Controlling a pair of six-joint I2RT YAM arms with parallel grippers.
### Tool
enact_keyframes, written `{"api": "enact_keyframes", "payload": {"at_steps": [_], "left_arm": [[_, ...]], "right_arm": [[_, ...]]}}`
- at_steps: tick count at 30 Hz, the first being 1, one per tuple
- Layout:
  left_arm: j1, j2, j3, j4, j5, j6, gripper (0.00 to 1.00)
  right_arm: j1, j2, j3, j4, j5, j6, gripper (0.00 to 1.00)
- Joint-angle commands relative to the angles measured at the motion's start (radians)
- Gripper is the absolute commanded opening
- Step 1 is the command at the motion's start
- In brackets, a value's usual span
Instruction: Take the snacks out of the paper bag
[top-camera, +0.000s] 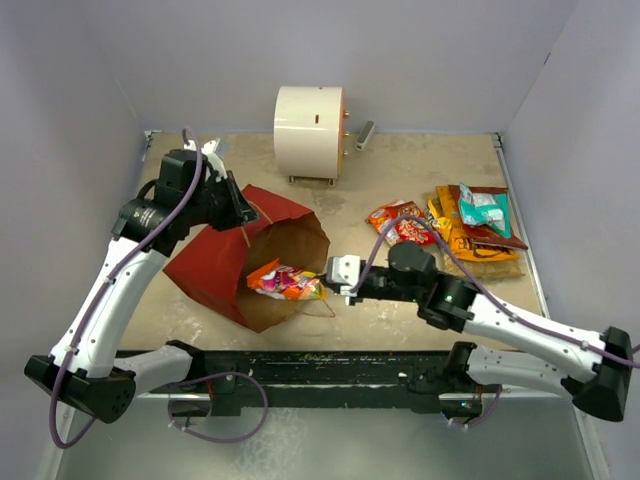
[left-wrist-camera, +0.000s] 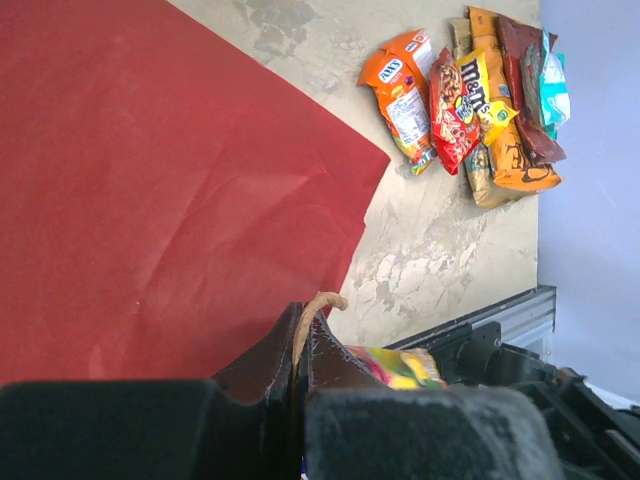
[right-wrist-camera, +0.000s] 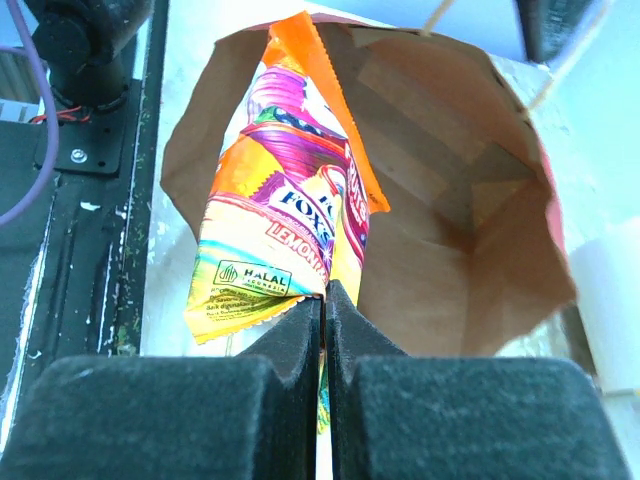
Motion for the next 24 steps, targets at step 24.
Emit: {"api": "enact_keyframes", "payload": {"at_steps": [24], "left_arm": [[0.004, 0.034, 0.113, -0.080, -0.205, 0.071, 0.00]], "right_arm": [[-0.558, -0.085, 0.135, -0.109, 0.428, -0.122, 0.00]]}}
